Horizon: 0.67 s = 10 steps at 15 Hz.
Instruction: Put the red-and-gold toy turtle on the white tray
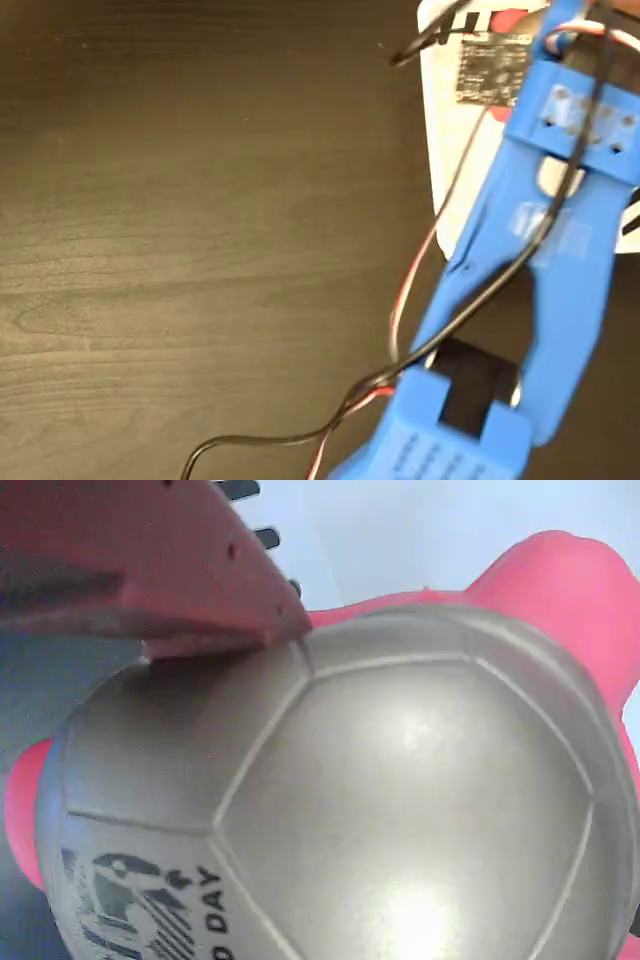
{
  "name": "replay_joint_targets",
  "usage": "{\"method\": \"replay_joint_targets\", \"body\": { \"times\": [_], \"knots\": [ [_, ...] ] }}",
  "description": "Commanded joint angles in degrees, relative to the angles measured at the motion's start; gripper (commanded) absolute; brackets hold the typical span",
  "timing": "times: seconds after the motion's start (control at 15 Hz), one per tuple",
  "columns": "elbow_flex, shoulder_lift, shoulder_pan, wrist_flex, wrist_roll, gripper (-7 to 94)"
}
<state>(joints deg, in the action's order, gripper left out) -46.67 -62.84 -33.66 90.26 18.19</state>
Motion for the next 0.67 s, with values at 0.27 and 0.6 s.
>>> {"method": "replay_joint_targets", "body": {
  "times": [0.27,0.6],
  "knots": [
    [3.52,0.44,-0.53,0.09,0.7,2],
    [2.2,0.44,-0.62,0.44,1.41,54]
  ]
}}
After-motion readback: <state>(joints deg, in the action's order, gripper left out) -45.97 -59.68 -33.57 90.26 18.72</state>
